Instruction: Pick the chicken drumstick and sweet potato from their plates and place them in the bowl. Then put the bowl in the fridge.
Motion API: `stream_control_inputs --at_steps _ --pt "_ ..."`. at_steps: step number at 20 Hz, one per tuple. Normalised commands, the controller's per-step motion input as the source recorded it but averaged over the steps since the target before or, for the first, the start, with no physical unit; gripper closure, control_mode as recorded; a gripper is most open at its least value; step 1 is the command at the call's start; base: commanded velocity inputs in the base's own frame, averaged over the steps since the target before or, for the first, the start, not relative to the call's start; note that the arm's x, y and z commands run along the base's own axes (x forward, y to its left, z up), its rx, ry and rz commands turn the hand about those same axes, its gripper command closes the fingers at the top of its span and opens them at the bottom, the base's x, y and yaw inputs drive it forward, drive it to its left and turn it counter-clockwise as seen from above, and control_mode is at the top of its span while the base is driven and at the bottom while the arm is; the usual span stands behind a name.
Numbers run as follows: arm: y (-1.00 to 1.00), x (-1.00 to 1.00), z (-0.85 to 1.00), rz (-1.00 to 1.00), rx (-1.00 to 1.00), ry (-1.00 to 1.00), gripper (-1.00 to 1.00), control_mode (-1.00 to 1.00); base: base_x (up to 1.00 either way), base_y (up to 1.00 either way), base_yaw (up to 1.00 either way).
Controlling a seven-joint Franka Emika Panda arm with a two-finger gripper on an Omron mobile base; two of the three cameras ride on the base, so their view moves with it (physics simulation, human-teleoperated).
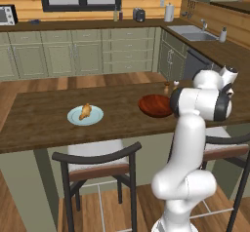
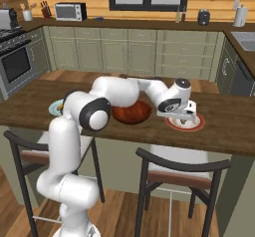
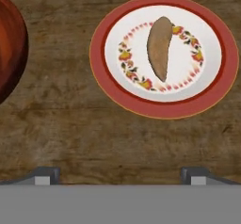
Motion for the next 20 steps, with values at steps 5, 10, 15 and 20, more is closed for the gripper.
stream_control_inputs --at_steps 5,10,15,20 --pt "-0.18 0.29 -0.08 0.00 0.00 0.00 -1.00 -1.00 0.00 0.00 0.00" --pt "-0.01 0.33 -0.30 0.00 0.00 0.00 -1.00 -1.00 0.00 0.00 0.00" --pt "-0.06 0.33 -0.38 0.00 0.00 0.00 -1.00 -1.00 0.00 0.00 0.00" --pt "-0.14 0.37 -0.26 0.00 0.00 0.00 -1.00 -1.00 0.00 0.00 0.00"
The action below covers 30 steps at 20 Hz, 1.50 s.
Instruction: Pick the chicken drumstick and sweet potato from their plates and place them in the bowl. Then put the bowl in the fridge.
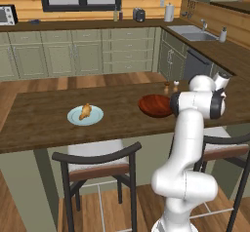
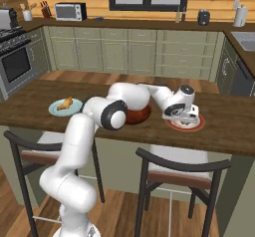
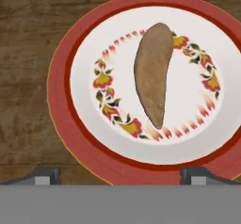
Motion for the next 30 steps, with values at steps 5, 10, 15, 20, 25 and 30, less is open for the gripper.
stream_control_inputs --at_steps 5,10,15,20,25,30 --pt "-0.13 0.29 -0.16 0.00 0.00 0.00 -1.00 -1.00 0.00 0.00 0.00" --pt "-0.20 0.30 -0.11 0.00 0.00 0.00 -1.00 -1.00 0.00 0.00 0.00" --pt "-0.01 0.36 -0.24 0.00 0.00 0.00 -1.00 -1.00 0.00 0.00 0.00" --pt "-0.09 0.44 -0.16 0.00 0.00 0.00 -1.00 -1.00 0.00 0.00 0.00" --pt "-0.05 0.24 -0.22 0.00 0.00 -0.01 1.00 -1.00 0.00 0.00 0.00" --pt "0.39 -0.80 -0.89 0.00 -0.01 -0.17 1.00 -1.00 0.00 0.00 0.00"
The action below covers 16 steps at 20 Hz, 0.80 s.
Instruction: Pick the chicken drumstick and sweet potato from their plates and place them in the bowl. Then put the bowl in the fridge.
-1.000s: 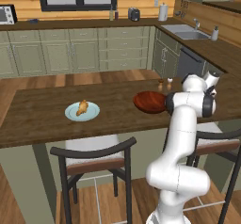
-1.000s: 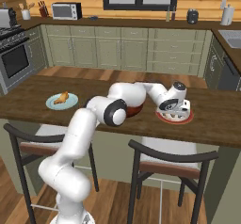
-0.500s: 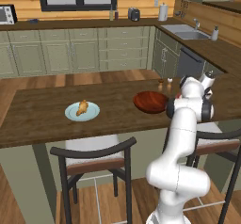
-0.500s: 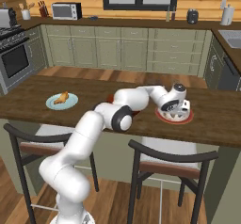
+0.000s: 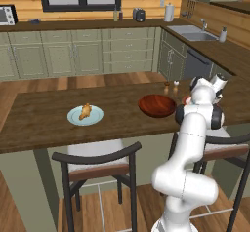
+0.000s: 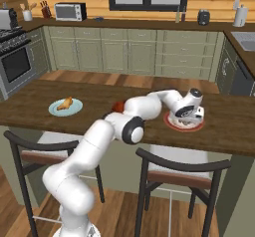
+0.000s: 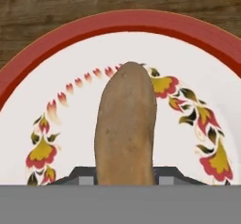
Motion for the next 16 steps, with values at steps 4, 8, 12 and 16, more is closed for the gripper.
stream_control_inputs --at_steps 4,8,12,16 --pt "0.56 -1.00 -0.78 0.00 0.00 -0.17 1.00 -1.00 0.00 0.00 0.00" --pt "0.30 -0.99 0.21 -0.02 0.00 -0.29 1.00 -1.00 0.00 0.00 0.00" --pt "0.30 -0.76 0.76 -0.03 0.00 -0.23 1.00 -1.00 0.00 0.00 0.00" --pt "0.45 -0.71 0.97 0.00 0.04 -0.08 1.00 -1.00 0.00 0.00 0.00"
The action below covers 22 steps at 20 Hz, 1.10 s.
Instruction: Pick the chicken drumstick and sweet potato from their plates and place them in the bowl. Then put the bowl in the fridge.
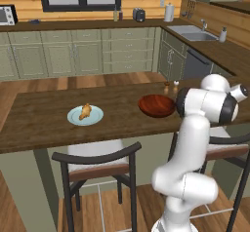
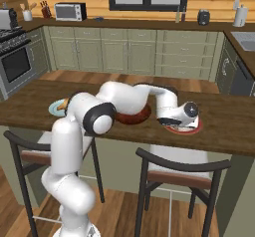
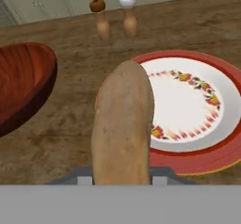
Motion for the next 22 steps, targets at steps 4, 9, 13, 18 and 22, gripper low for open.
stream_control_inputs --at_steps 4,9,13,18,22 --pt "0.43 -0.38 1.00 0.00 0.17 0.15 1.00 -1.00 0.00 0.00 0.00" --pt "0.53 -0.17 0.96 0.00 0.17 0.29 1.00 -1.00 0.00 0.00 0.00" --pt "0.86 0.01 0.18 -0.02 -0.01 0.06 1.00 -1.00 0.00 0.00 0.00" --pt "1.00 0.23 -0.08 -0.09 -0.18 0.00 1.00 -1.00 0.00 0.00 0.00" --pt "0.95 0.38 -0.03 -0.09 -0.21 0.05 1.00 -1.00 0.00 0.00 0.00"
